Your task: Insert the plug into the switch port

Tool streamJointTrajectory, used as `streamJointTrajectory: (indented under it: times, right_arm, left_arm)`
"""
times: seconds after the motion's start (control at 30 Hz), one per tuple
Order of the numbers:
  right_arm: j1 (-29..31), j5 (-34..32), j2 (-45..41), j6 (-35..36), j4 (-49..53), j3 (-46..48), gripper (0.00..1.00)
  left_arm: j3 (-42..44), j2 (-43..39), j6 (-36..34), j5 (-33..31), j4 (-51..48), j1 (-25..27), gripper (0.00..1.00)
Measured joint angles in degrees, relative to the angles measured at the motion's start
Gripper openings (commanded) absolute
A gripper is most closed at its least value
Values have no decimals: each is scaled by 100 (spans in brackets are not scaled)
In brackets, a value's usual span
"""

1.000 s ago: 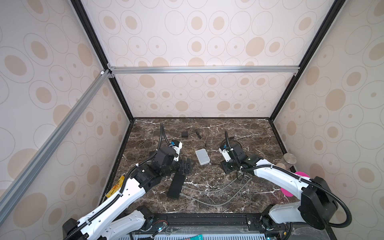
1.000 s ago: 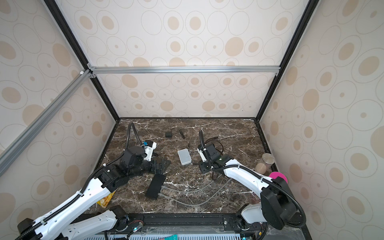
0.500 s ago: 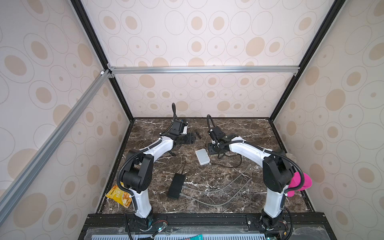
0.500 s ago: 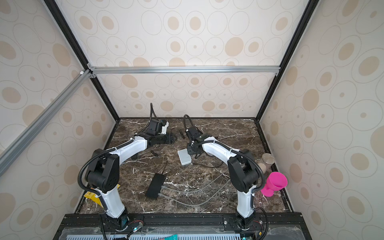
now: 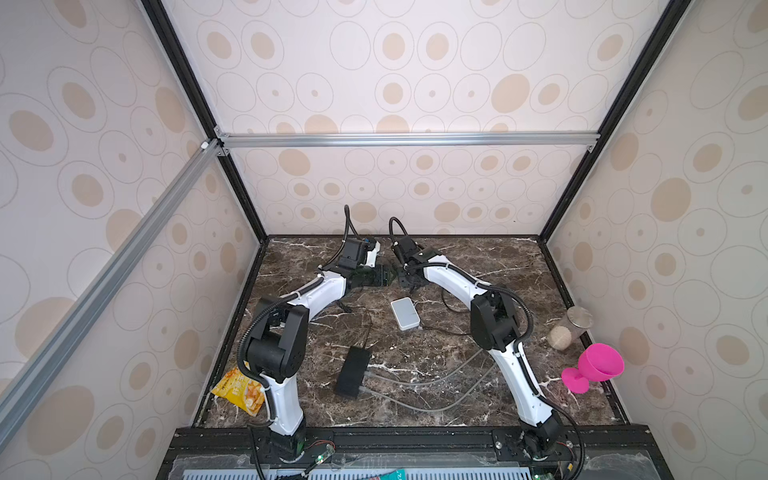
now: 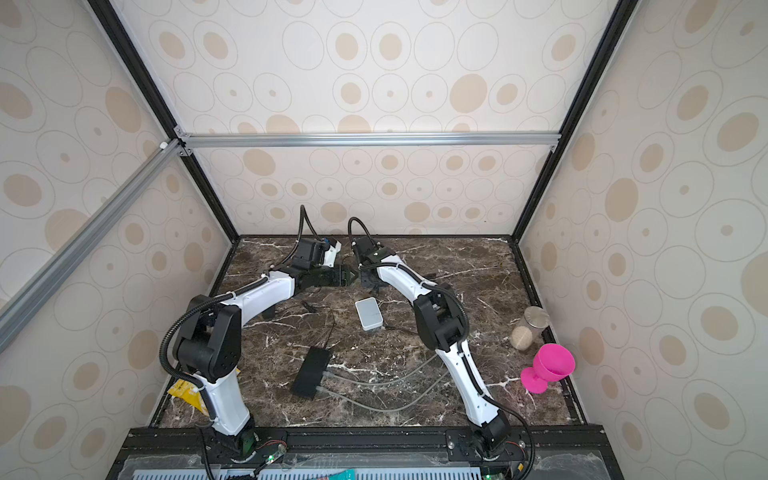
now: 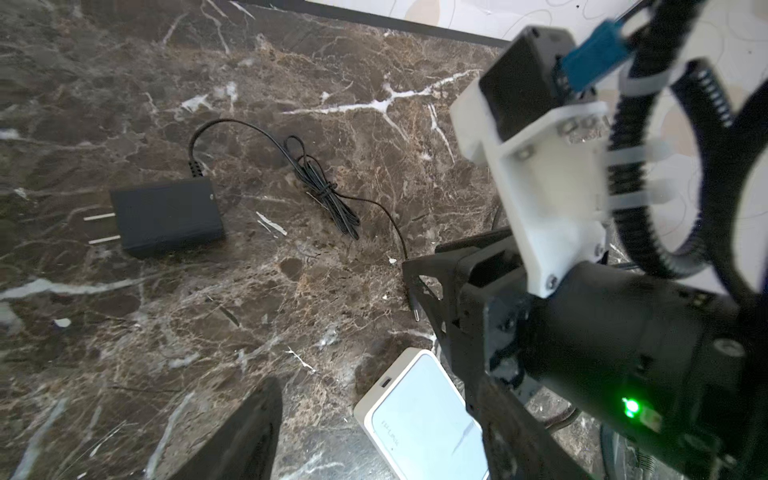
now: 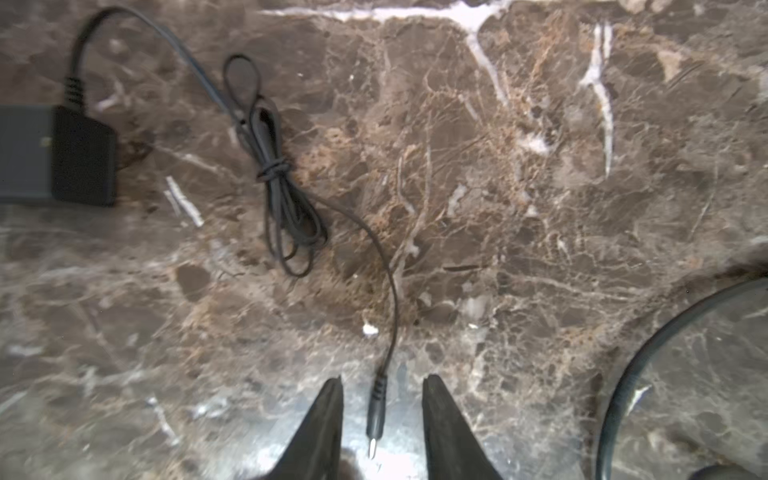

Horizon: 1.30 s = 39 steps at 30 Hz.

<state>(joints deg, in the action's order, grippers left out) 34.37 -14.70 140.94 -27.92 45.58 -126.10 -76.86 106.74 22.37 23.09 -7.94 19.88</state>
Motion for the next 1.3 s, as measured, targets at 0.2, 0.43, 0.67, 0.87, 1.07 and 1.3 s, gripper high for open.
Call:
streamJointTrajectory:
  times: [0.2,0.43,0.67,0.87,1.07,1.3]
  right_arm:
    - [-87,-13,107,-28,-2,-33,32]
    - [-210,192,365,-15,-173,-105,28]
    - [-214,264,640,-76,-240,-546,2]
    - [-214,286,658,-37,-229,-577,0]
    - [-245,363,240,149,-586,127,0]
    - [-442,713,-807,229,-831,824,0]
  left_arm:
    - [0,0,90,304,96,-295,70]
    - [0,0,179,603,153,-365,70]
    - [0,0,223,772,170,-365,69]
    - [0,0,225,813,173,-365,69]
    - [0,2,225,879,179,-365,69]
    - [2,9,227,1285,339,-365,62]
